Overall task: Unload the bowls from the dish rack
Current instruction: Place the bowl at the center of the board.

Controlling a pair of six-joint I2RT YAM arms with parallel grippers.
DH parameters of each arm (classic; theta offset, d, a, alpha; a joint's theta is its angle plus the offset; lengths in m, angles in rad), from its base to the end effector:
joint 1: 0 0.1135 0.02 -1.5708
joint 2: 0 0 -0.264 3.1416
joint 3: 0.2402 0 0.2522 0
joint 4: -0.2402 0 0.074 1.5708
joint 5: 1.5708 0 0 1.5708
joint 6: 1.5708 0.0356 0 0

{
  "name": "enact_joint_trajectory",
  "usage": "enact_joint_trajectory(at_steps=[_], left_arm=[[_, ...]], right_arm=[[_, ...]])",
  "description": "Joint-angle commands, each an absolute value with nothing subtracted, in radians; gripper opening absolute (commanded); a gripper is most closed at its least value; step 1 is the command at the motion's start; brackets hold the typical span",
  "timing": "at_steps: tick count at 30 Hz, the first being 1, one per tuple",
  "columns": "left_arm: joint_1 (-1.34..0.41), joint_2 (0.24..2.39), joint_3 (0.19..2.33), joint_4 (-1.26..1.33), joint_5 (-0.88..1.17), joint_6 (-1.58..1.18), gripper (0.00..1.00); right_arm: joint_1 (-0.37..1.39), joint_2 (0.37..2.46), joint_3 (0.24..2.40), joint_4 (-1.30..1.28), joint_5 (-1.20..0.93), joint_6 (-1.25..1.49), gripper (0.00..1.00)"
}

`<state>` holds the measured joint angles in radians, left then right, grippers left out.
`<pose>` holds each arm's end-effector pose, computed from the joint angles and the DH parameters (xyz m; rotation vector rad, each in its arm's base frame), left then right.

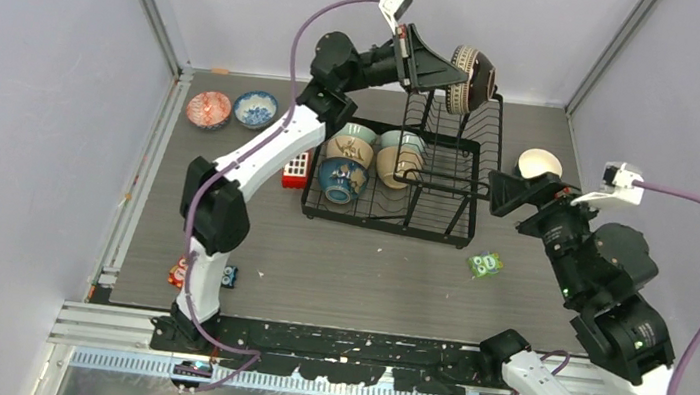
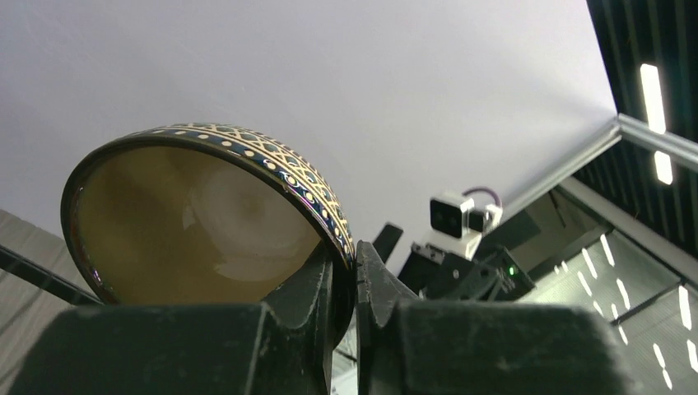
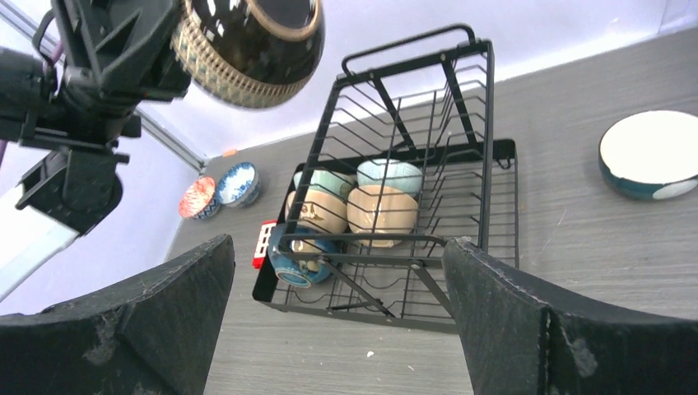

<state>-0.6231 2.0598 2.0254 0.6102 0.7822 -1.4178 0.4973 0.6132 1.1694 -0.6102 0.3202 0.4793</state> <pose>0.3704 -0.2971 0.4521 0.3724 1.4458 -2.1227 0.0828 0.0322 0.4399 0.2341 1.6277 0.4907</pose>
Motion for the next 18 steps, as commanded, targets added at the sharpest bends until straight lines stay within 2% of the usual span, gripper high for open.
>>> enact_joint_trajectory(at_steps=[1, 3, 6, 9, 11, 18], left_arm=[[-0.642, 1.839, 1.909, 0.550, 0.849, -1.237, 0.00], [-0.650, 1.740, 1.816, 0.429, 0.854, -1.105, 0.00], [-0.696, 1.573, 1.716, 0.111, 0.782, -0.786, 0.00], [-0.803, 1.436, 1.706, -0.269, 0.617, -0.414, 0.00], [-0.878, 1.365, 1.699, -0.434, 0.498, -0.246, 0.00], [-1.145, 1.120, 1.557, -0.687, 0.153, 0.132, 0.00]], right_arm=[[0.500, 0.620, 1.293, -0.638, 0.326, 0.403, 1.00], [0.504, 0.638, 1.356, -0.661, 0.329, 0.383, 1.00], [0.518, 0.663, 1.433, -0.665, 0.330, 0.379, 1.00], [0.528, 0.712, 1.520, -0.665, 0.293, 0.399, 1.00], [0.537, 0.770, 1.600, -0.675, 0.237, 0.420, 1.00], [0.623, 1.003, 1.864, -0.821, -0.065, 0.444, 1.00]])
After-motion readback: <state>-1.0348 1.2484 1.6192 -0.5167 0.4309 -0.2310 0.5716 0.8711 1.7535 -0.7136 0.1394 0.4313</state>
